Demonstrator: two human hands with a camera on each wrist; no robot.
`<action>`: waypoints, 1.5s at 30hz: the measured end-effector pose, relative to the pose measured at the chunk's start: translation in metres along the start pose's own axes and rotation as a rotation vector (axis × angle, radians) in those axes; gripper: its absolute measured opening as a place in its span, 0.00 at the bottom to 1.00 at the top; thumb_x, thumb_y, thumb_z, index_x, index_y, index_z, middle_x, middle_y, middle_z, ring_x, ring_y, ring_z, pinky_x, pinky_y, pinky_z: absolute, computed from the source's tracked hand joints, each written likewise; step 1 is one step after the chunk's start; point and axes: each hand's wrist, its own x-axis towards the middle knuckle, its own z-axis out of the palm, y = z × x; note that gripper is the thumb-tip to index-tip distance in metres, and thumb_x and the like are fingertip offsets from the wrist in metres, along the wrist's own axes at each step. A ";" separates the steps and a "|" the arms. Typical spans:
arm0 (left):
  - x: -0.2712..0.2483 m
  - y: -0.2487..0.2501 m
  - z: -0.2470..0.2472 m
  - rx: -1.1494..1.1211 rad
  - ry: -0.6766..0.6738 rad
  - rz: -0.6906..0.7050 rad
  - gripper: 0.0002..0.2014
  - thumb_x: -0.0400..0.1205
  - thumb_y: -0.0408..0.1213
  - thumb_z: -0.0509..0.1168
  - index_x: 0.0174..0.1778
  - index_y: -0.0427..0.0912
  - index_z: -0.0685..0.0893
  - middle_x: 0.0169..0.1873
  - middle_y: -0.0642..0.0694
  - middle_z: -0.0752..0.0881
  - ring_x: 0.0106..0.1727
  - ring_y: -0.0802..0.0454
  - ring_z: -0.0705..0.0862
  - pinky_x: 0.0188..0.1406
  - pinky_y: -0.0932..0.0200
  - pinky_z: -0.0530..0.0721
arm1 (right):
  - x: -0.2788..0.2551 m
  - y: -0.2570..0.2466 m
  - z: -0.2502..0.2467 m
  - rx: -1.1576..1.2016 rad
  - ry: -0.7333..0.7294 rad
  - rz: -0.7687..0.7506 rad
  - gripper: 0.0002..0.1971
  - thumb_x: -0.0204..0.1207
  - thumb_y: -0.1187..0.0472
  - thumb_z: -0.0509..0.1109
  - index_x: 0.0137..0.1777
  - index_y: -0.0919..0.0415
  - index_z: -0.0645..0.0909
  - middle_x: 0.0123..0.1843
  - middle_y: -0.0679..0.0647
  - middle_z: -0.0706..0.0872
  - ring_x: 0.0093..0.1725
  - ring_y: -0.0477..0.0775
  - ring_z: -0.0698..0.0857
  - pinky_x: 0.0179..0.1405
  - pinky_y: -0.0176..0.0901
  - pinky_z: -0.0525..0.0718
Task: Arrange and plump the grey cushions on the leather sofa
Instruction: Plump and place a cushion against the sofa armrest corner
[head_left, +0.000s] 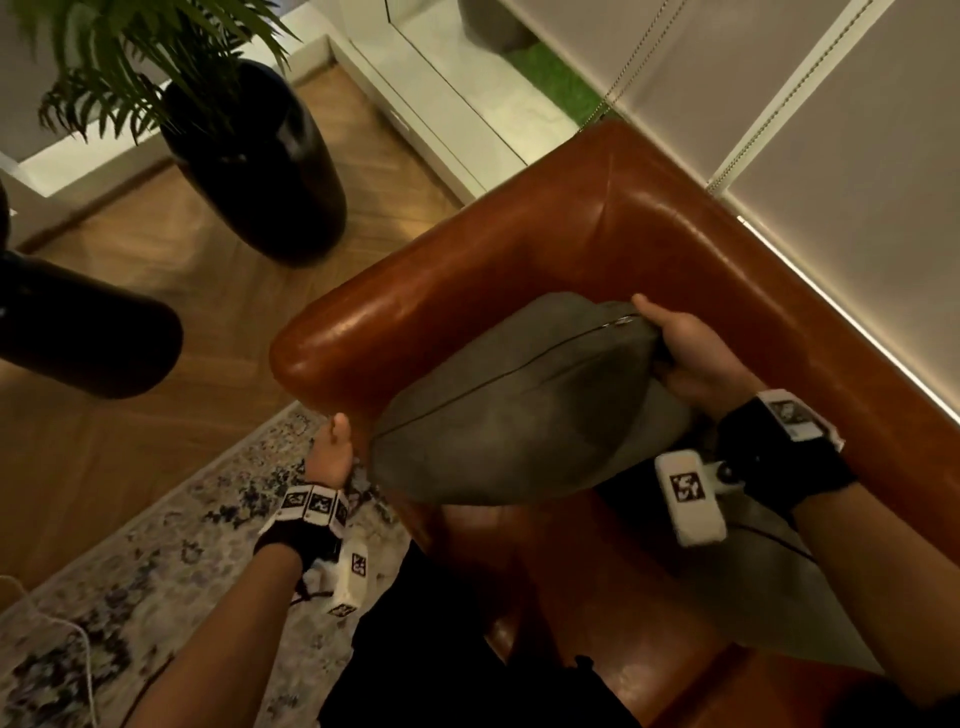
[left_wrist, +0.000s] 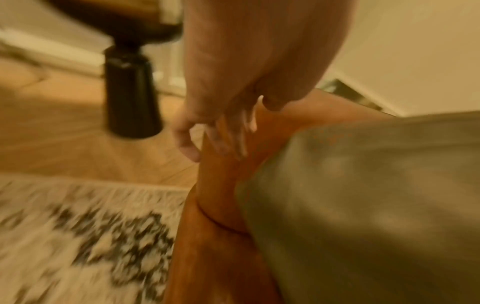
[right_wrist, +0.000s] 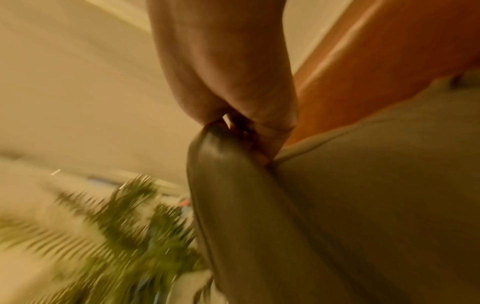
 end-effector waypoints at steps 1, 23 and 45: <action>-0.008 0.007 0.001 -0.008 -0.007 0.038 0.31 0.84 0.59 0.44 0.74 0.41 0.70 0.74 0.38 0.73 0.75 0.37 0.71 0.74 0.43 0.68 | -0.008 0.005 0.019 -0.120 0.000 -0.048 0.17 0.83 0.51 0.61 0.42 0.60 0.85 0.32 0.48 0.90 0.33 0.43 0.88 0.35 0.37 0.82; -0.049 0.025 0.051 -0.146 0.138 0.238 0.20 0.79 0.55 0.63 0.47 0.38 0.77 0.39 0.40 0.85 0.38 0.39 0.84 0.40 0.47 0.85 | 0.066 0.042 -0.035 -0.730 0.653 -0.377 0.28 0.72 0.51 0.75 0.63 0.69 0.72 0.66 0.68 0.72 0.65 0.67 0.74 0.62 0.55 0.74; -0.064 0.028 0.029 -0.015 0.370 0.434 0.23 0.81 0.47 0.64 0.26 0.41 0.62 0.19 0.47 0.62 0.22 0.53 0.63 0.25 0.59 0.58 | 0.068 0.019 -0.065 -0.777 0.658 -0.290 0.14 0.79 0.56 0.67 0.51 0.68 0.84 0.54 0.65 0.86 0.56 0.62 0.82 0.53 0.48 0.76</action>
